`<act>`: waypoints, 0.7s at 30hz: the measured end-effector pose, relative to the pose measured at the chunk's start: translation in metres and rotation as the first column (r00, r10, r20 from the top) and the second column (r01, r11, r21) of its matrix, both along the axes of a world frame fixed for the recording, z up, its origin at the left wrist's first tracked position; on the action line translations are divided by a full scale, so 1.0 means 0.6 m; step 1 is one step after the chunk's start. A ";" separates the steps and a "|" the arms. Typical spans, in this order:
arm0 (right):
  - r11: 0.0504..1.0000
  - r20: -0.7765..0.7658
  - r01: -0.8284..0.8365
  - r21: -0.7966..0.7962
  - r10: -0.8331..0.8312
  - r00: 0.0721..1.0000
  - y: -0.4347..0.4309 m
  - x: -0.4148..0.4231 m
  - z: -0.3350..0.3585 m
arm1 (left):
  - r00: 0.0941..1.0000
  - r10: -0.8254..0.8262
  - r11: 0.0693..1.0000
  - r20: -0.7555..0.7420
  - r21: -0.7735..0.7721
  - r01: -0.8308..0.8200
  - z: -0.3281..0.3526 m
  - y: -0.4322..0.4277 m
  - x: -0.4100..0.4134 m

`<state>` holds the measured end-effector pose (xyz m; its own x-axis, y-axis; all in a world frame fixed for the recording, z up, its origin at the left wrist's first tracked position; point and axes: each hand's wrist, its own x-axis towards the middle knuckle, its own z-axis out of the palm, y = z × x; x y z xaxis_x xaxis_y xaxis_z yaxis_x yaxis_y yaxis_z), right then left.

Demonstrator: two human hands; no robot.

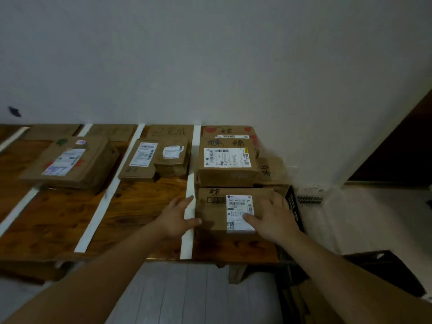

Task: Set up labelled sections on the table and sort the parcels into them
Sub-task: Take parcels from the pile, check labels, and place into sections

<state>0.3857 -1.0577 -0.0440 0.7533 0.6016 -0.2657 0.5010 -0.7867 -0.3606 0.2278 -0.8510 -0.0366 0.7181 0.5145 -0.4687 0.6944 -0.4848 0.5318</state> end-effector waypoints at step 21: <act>0.786 0.129 -0.603 0.139 0.589 0.798 0.576 -0.527 0.228 | 0.862 0.483 0.803 0.154 0.314 -0.506 0.241 0.398 -0.704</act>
